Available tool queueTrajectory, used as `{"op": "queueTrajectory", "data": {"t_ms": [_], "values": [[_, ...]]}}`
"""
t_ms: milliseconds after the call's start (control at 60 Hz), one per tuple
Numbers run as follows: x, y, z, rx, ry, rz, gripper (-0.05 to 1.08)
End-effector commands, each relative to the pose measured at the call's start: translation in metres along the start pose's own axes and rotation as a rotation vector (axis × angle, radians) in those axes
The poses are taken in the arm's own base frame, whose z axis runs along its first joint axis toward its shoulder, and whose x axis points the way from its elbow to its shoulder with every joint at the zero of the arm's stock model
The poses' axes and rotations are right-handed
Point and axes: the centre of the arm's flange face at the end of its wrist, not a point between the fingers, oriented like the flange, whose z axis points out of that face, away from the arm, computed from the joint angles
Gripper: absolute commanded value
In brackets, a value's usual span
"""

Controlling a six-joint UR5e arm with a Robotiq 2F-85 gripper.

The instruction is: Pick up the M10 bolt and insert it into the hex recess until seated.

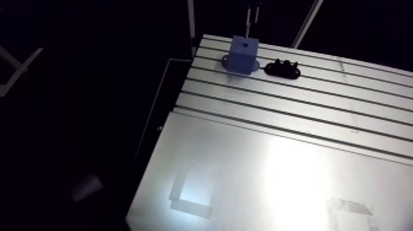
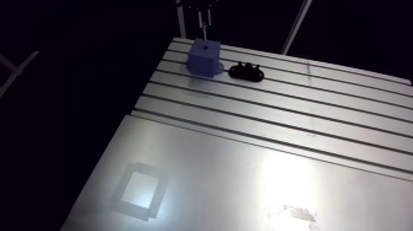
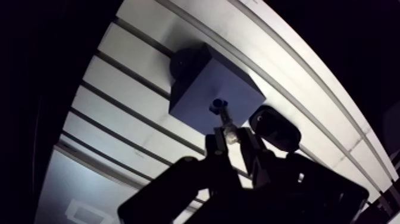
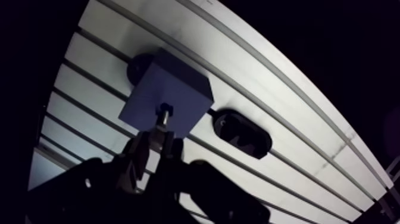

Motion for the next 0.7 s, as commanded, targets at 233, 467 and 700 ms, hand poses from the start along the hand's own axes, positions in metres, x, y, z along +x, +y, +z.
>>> {"op": "queueTrajectory", "data": {"t_ms": [233,467,700], "values": [[-0.0014,-0.0011,0.0070,0.000,-0.003,0.003,0.86],[-0.0011,-0.0009,0.0081,-0.004,0.003,0.002,0.85],[-0.0014,-0.0022,0.0100,-0.005,0.000,0.000,0.85]]}}
